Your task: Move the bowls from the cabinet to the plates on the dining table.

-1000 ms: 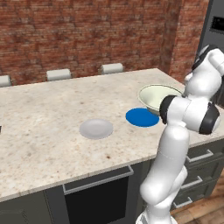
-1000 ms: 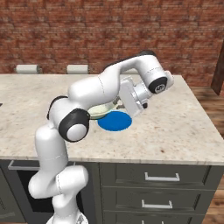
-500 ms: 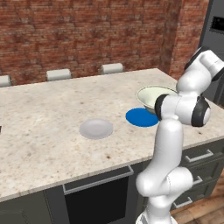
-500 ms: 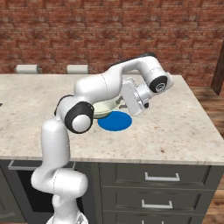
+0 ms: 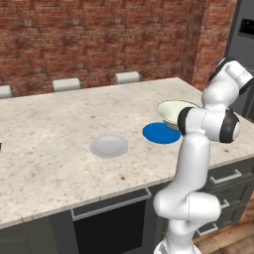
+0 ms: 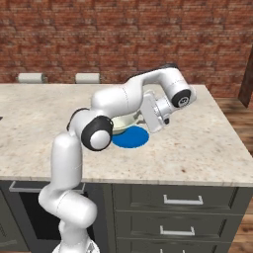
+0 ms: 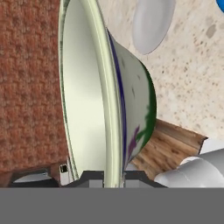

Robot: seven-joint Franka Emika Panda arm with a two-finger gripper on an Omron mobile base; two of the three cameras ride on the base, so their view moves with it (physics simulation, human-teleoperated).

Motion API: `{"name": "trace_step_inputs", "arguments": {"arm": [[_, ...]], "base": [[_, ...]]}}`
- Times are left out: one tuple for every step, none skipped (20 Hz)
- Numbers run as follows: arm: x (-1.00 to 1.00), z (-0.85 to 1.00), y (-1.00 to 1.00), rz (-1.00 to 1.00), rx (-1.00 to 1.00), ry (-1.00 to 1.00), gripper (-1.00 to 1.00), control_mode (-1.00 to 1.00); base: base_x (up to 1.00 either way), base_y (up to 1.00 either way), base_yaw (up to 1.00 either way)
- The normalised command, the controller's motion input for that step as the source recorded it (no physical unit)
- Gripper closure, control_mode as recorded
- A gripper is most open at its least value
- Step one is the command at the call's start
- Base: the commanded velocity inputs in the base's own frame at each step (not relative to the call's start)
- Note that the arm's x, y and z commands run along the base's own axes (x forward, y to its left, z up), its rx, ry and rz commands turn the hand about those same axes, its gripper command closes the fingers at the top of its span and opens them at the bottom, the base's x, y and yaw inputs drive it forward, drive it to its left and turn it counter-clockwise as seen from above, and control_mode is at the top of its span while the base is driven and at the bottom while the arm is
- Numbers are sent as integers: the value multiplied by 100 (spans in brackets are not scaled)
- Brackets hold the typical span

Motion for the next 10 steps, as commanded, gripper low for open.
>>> {"name": "trace_step_inputs", "arguments": {"arm": [[3, -9, 0, 0, -2, -3, 100, -100], [4, -11, 0, 0, -1, -2, 100, -100], [6, -13, 0, 0, -2, -1, 100, -100], [6, -15, 0, 0, -1, -1, 100, -100], [7, -14, 0, 0, -1, -1, 100, -100], [6, -12, 0, 0, -1, 0, 100, -100], [4, -12, 0, 0, -1, 0, 100, -100], [6, -13, 0, 0, -1, 0, 100, -100], [6, -14, 0, 0, -1, 0, 100, -100], [4, -12, 0, 0, -1, 0, 100, -100]], "base": [[0, 0, 0], [0, 0, 0], [0, 0, 0], [0, 0, 0], [0, 0, 0], [0, 0, 0], [0, 0, 0], [0, 0, 0], [0, 0, 0], [0, 0, 0]]}}
